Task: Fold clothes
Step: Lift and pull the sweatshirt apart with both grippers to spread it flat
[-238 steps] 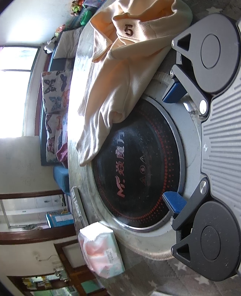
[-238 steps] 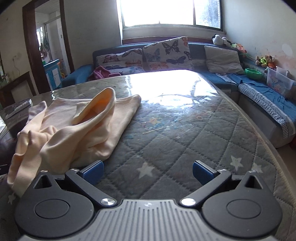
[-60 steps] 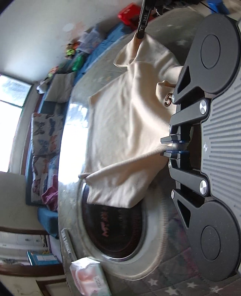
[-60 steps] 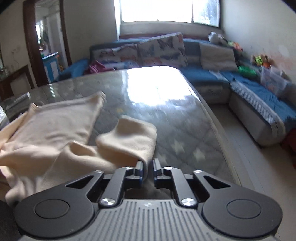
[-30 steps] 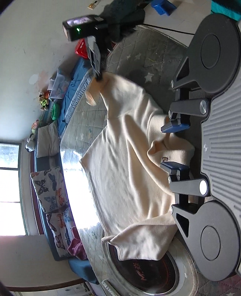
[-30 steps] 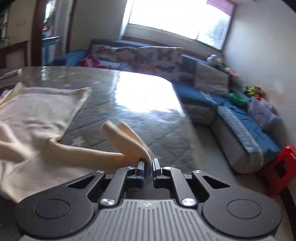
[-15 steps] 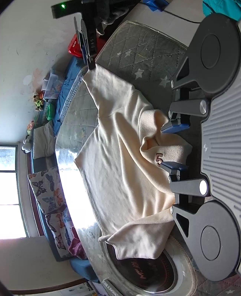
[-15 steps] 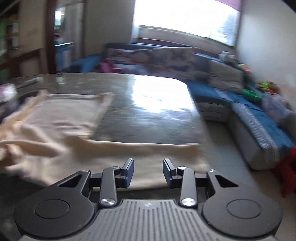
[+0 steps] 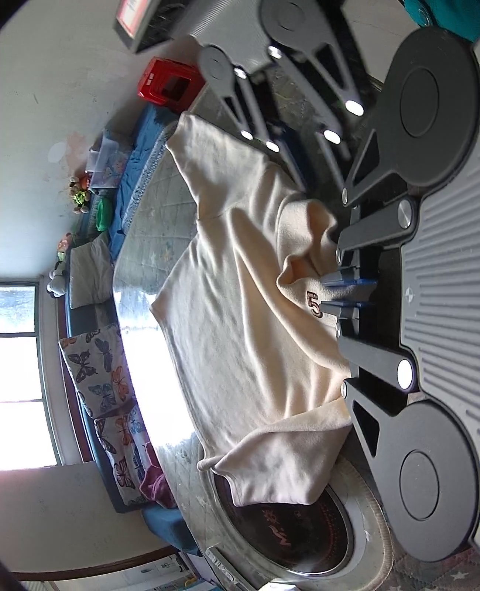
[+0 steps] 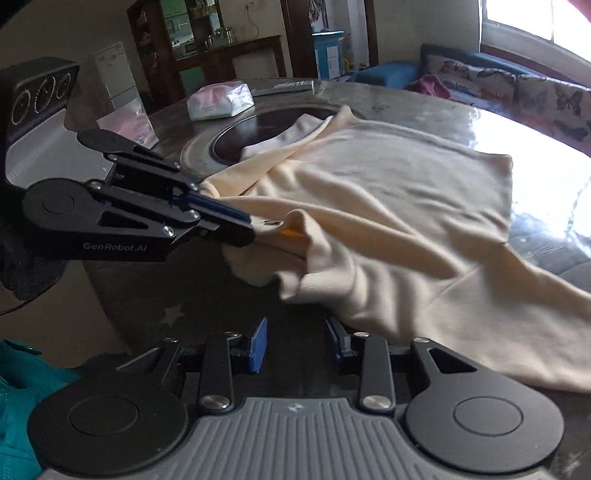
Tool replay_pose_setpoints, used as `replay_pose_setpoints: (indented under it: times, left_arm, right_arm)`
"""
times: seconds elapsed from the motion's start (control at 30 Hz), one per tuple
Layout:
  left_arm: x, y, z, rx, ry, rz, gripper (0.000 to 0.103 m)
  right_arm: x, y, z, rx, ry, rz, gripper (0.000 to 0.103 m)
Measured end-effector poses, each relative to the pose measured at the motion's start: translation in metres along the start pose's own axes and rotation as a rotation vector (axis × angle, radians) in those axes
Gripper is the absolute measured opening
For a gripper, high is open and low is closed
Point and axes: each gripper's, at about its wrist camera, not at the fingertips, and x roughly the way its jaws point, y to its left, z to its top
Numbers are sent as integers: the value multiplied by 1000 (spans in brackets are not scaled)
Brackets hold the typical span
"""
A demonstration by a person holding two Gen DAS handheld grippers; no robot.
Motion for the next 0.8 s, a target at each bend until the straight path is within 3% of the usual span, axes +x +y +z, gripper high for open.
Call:
replay_pose_setpoints:
  times: [0.33, 0.43, 0.6, 0.7, 0.8]
  left_arm:
    - [-16, -4, -6, 17, -17, -20, 13]
    - [-21, -5, -8, -2, -10, -20, 22]
    - [-11, -2, -16, -103, 63, -15, 29]
    - [-1, 6, -20, -199, 101, -11, 39]
    - [6, 12, -21, -282, 113, -34, 40]
  right_arm:
    - [-6, -24, 5, 198, -41, 62, 32]
    - [-7, -31, 5, 252, -54, 63, 24]
    - [-9, -24, 8, 190, -75, -6, 19]
    - [-12, -14, 9, 107, -83, -48, 20]
    - [-16, -10, 10, 60, -85, -61, 20]
